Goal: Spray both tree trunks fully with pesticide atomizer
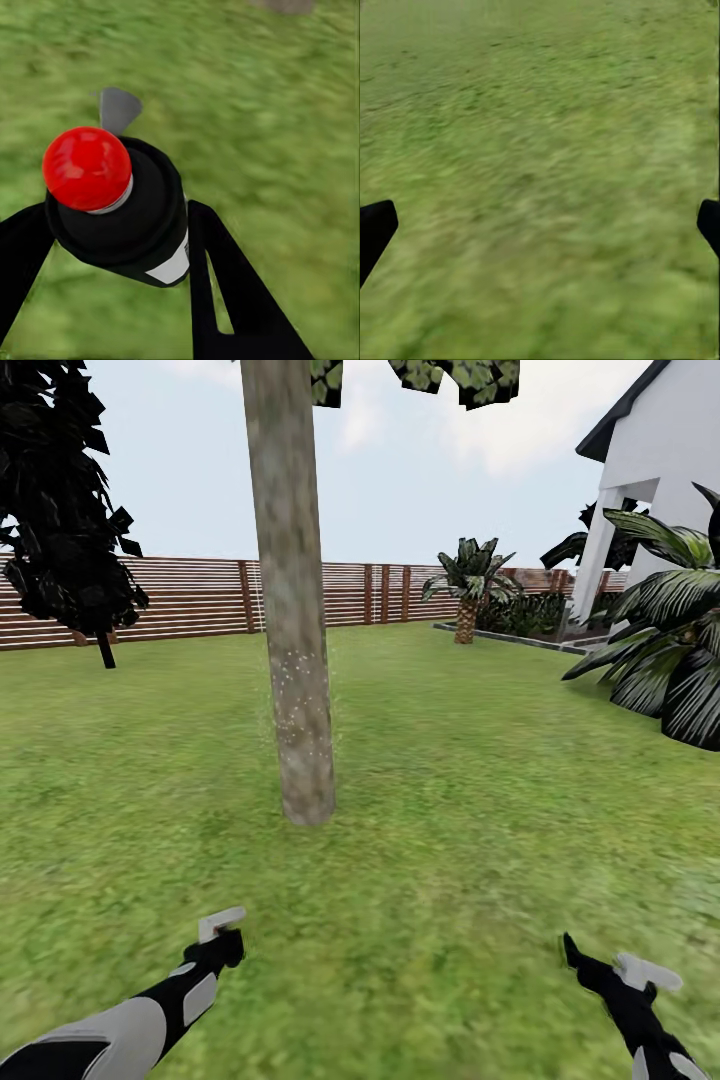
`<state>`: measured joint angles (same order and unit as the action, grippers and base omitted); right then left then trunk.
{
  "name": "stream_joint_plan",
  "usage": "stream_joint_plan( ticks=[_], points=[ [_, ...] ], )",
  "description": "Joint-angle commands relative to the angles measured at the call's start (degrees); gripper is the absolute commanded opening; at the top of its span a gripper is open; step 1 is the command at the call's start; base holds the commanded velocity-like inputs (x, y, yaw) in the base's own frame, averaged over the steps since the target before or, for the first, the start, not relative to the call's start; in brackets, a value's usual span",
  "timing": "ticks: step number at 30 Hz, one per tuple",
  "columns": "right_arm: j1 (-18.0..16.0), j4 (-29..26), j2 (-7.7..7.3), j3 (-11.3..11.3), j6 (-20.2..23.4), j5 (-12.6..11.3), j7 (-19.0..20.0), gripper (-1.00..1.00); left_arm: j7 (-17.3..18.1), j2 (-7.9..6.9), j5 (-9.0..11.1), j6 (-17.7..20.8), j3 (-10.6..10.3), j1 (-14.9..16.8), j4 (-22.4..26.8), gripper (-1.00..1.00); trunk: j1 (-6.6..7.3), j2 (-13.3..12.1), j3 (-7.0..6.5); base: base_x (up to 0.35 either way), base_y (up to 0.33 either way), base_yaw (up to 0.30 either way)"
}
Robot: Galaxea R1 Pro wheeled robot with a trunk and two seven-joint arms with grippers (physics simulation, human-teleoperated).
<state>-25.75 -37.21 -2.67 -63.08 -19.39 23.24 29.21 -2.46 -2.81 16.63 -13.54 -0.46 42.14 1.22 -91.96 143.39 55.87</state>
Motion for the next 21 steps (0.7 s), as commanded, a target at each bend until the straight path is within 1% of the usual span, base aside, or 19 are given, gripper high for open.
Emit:
stream_joint_plan(
  ticks=[1, 2, 5, 9, 12, 14, 21],
  points=[
    [0.0, 1.7, 0.02, -0.3, -3.7, 0.1, -1.3, 1.00, -0.7, 0.00, 0.0, -0.1, -0.1, 0.0, 0.0, -1.00, 0.00, 0.0, 0.00, 0.000, 0.000, 0.000],
    [0.0, 2.7, 0.03, -0.4, -5.5, 0.1, -1.9, 1.00, -1.0, 0.00, -0.1, -0.1, -0.1, 0.0, 0.0, -1.00, 0.00, 0.0, 0.00, 0.000, 0.000, 0.000],
    [0.0, 3.6, 0.03, -0.5, -7.0, 0.2, -2.3, 1.00, -1.3, 0.00, 0.0, -0.2, -0.1, 0.0, 0.0, -1.00, 0.00, 0.0, 0.00, 0.000, 0.000, 0.000],
    [0.0, 3.9, -0.06, -0.5, -7.4, 0.2, -2.5, 1.00, -1.3, 0.06, -0.1, -0.4, -0.1, 0.0, 0.0, -1.00, 0.00, 0.0, 0.00, 0.000, 0.000, 0.000],
    [0.0, 4.1, -0.30, -0.5, -7.4, 0.1, -2.5, 1.00, -1.4, 0.12, 0.0, -2.2, -0.1, -0.1, 0.0, -1.00, 0.00, 0.0, 0.00, 0.000, 0.000, 0.000],
    [0.0, 4.2, -0.38, -0.6, -7.4, 0.1, -2.5, 1.00, -1.4, 0.22, 0.1, -2.9, -0.1, -0.9, 0.0, -1.00, 0.00, 0.0, 0.00, 0.000, 0.000, 0.000],
    [0.0, 4.2, -0.44, -0.6, -7.4, 0.1, -2.5, 1.00, -1.3, 0.14, 0.5, -3.2, -0.1, -1.3, 0.0, -1.00, 0.00, 0.0, 0.00, 0.000, 0.000, 0.000]
  ],
)
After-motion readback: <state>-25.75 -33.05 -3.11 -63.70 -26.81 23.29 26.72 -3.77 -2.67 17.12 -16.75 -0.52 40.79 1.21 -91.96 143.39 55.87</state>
